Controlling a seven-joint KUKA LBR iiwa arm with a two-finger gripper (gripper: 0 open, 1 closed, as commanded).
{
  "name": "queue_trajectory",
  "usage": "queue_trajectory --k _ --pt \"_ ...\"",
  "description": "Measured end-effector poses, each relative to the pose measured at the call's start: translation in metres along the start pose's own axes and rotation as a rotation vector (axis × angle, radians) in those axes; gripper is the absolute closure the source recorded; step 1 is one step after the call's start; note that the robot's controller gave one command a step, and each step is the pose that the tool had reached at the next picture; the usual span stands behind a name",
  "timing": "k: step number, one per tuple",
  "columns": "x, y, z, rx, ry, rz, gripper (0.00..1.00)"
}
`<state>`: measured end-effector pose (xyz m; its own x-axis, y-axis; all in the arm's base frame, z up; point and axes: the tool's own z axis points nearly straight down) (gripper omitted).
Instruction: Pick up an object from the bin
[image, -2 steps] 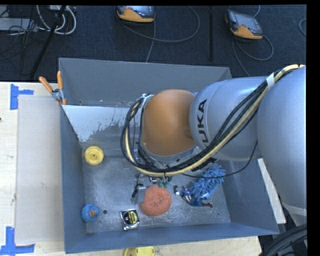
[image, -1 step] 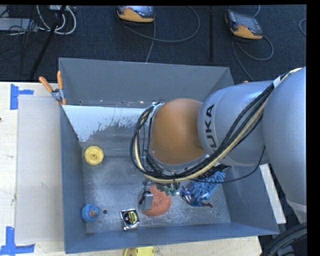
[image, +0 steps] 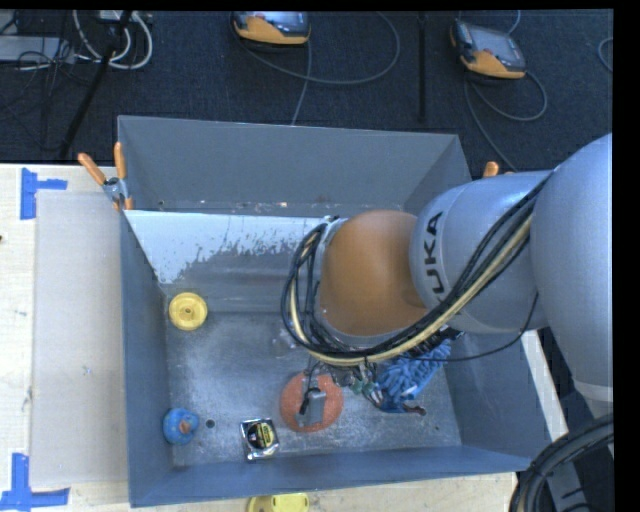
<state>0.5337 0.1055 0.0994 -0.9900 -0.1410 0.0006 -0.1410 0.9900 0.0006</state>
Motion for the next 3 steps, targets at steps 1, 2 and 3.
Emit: queue_trajectory --k 1,2,3 --pt "0.05 -0.048 0.005 0.0 -0.001 -0.095 1.0" --pt "0.05 -0.048 0.005 0.0 -0.001 -0.094 1.0" --pt "0.058 -0.058 -0.138 0.0 -0.001 -0.093 1.0"
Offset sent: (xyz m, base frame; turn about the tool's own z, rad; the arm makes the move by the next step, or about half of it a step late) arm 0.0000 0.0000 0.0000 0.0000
